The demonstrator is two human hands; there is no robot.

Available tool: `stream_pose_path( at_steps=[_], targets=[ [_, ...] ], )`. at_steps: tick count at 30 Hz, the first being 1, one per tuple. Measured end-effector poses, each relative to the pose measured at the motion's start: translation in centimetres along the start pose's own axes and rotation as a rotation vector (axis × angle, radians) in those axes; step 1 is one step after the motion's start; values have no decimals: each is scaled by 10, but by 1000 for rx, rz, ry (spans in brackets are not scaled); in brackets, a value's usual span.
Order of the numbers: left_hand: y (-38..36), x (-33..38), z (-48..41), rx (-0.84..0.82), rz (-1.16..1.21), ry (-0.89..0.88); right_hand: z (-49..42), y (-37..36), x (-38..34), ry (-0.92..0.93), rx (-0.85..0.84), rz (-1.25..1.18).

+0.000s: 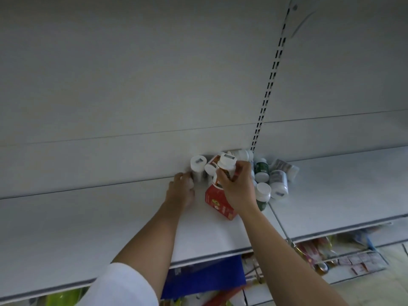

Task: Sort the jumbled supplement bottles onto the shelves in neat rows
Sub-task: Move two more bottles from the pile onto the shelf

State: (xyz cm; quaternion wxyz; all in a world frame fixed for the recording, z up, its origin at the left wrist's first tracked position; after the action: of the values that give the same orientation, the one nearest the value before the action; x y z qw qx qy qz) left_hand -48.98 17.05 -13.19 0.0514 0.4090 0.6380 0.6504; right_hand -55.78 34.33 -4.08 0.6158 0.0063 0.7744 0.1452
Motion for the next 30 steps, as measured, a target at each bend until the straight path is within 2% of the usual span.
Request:
stream_pose_path(
  at_steps=[5,7,11,15,17,19,24,30],
  targets=[
    [5,-12,3,10,-199,-44,-2,-6,4,-13,-12,4],
    [9,-18,9,25,-94,20,1,-13,4,-20,-30,1],
    [39,-8,27,11,435,240,6,-23,-1,-43,-63,-67],
    [91,22,65,-62,1227,611,19,-15,-28,-85,-76,-173],
    [117,39,84,-82,1376,607,27,-1,-47,-106,-90,-240],
    [139,55,102,-81,1392,550,37,16,-66,-113,-118,-281],
    [187,97,143,-54,1430,567,59,71,-107,-180,-135,-342],
    [232,155,193,3,1387,385,73,142,-139,-417,-127,-542]
  ],
)
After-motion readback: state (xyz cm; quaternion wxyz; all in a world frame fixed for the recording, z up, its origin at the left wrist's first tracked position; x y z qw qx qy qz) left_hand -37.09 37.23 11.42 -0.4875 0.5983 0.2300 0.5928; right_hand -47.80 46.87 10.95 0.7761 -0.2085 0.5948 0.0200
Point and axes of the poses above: each hand's wrist, its own z-axis away from the middle knuckle, its own y-axis out of the back of the hand, x = y × z, the point moved 3 cm from there along -z, towards the middle knuckle, and after that the axes turned 15 degrees about x, right-handed, at the moved point
